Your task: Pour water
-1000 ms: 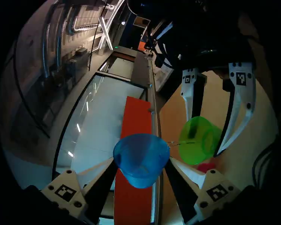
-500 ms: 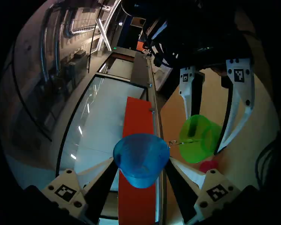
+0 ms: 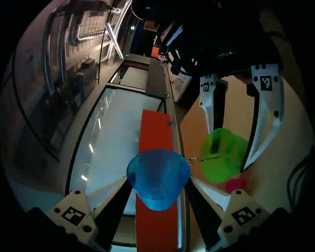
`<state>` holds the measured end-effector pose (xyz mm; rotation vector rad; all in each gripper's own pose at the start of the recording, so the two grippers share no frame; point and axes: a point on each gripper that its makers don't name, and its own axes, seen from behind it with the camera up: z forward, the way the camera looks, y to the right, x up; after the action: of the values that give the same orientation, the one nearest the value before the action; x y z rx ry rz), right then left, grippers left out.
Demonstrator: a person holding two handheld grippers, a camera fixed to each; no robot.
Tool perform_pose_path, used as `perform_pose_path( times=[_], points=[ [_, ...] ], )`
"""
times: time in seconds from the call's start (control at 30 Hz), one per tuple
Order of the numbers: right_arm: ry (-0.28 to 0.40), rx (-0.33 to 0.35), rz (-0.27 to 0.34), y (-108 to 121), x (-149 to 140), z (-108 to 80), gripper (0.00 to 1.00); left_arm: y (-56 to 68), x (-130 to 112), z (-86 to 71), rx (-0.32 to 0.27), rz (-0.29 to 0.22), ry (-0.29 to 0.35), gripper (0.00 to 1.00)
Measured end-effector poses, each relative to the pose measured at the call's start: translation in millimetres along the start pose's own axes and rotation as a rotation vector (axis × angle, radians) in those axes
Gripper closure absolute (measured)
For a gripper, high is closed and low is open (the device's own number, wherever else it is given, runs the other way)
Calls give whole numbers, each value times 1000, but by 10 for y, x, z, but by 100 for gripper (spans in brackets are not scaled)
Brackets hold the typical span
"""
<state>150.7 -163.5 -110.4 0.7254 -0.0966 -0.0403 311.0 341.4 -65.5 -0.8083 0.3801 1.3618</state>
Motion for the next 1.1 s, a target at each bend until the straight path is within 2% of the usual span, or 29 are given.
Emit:
perform_pose_path(
  times=[0.77, 1.1],
  points=[
    [-3, -5, -1, 25, -3, -2, 13, -9, -8, 64, 2, 38, 3, 16],
    [-2, -8, -1, 39, -13, -3, 13, -46, 43, 13, 5, 53, 6, 16]
  ],
)
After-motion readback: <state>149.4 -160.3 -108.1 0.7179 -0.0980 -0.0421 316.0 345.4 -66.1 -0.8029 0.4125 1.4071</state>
